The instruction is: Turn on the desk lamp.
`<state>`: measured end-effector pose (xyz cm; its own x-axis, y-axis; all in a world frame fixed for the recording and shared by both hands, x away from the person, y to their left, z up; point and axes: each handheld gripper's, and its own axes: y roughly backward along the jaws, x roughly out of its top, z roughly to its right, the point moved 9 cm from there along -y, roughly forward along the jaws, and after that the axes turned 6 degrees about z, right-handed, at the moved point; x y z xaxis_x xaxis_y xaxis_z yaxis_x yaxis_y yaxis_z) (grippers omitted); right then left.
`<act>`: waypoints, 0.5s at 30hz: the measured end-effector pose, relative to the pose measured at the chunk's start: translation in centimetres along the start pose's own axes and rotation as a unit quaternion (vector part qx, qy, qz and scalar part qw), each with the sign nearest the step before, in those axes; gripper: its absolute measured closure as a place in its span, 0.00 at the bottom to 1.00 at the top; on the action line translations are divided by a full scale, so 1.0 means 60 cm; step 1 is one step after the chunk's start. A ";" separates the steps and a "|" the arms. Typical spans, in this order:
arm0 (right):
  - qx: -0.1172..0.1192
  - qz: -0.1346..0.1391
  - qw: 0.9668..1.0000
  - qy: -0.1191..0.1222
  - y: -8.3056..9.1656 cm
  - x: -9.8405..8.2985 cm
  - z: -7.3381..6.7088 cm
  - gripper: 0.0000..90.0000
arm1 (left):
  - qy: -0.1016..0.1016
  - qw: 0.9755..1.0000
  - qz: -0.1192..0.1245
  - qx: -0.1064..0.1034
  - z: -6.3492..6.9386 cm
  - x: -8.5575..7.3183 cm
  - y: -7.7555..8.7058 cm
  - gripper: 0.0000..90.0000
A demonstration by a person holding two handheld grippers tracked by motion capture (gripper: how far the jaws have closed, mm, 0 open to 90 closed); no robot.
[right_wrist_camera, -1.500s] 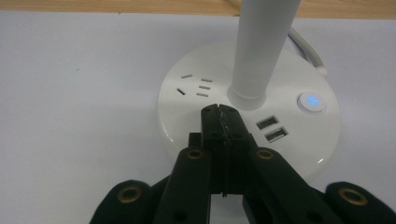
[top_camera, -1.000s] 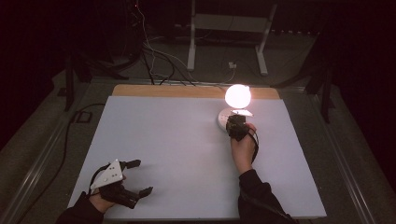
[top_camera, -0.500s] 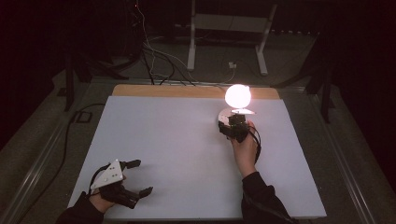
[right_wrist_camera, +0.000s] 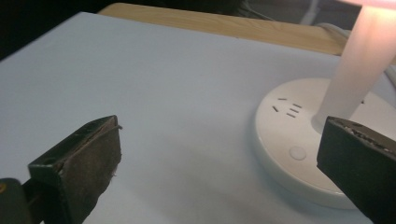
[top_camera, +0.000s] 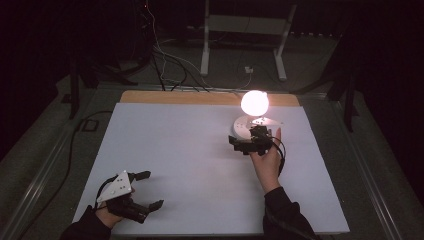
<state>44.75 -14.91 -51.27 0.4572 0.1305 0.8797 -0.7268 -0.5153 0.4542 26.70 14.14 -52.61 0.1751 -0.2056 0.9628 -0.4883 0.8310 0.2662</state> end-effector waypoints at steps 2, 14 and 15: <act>0.005 0.015 1.000 0.019 0.007 0.006 -0.002 0.00 | 0.000 1.000 0.001 -0.001 0.001 0.001 0.000 0.00; 0.020 0.036 0.998 0.055 0.079 0.014 -0.006 0.00 | 0.001 1.000 0.000 0.000 0.000 0.000 0.001 0.00; 0.025 0.036 0.998 0.055 0.086 0.011 -0.006 0.00 | 0.001 1.000 -0.001 0.001 0.000 -0.001 0.001 0.00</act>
<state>41.12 -17.21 -48.27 0.3442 0.1832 0.9208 -0.7282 -0.5671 0.3850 26.65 14.16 -52.65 0.1780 -0.2054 0.9624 -0.4894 0.8299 0.2676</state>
